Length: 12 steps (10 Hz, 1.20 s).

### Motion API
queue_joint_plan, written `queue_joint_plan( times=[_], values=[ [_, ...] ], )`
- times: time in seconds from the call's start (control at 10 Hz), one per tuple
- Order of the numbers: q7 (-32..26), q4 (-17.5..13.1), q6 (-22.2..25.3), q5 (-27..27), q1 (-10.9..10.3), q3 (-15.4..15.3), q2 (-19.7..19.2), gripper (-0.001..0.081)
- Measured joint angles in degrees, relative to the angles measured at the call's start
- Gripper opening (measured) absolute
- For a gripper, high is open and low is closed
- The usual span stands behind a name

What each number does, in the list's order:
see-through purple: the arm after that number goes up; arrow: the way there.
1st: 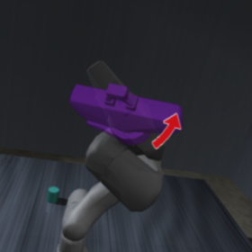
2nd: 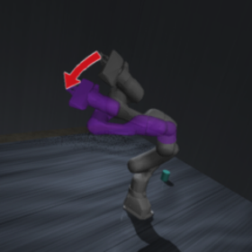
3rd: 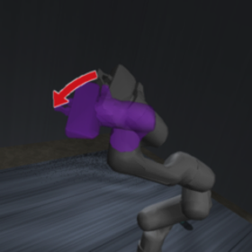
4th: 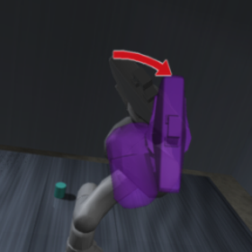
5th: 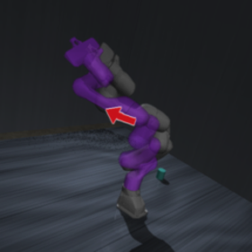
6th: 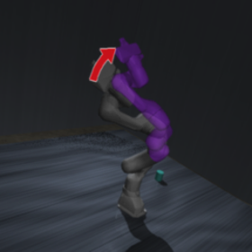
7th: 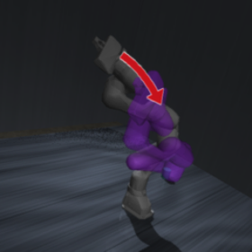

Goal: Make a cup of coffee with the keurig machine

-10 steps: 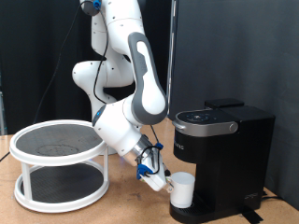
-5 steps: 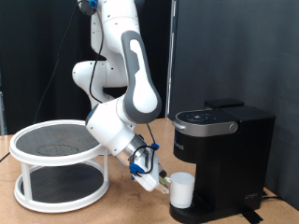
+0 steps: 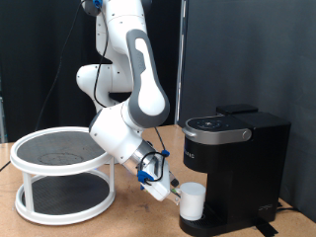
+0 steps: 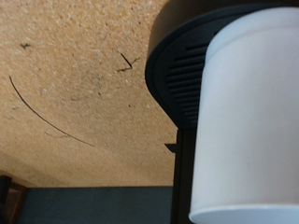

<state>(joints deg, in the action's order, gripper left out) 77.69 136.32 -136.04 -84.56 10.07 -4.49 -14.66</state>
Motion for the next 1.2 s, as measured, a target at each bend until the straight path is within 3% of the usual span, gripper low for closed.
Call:
queue_joint_plan(
  times=[0.5,0.8,1.2],
  values=[
    [1.0,0.6,3.5,3.7,0.3,0.0,0.1,0.0734],
    [1.2,3.4,3.6,6.3,0.4,-0.1,0.4,0.0734],
    [-2.6,4.6,-1.0,0.0,-0.5,-2.0,-0.2,0.0734]
  ],
)
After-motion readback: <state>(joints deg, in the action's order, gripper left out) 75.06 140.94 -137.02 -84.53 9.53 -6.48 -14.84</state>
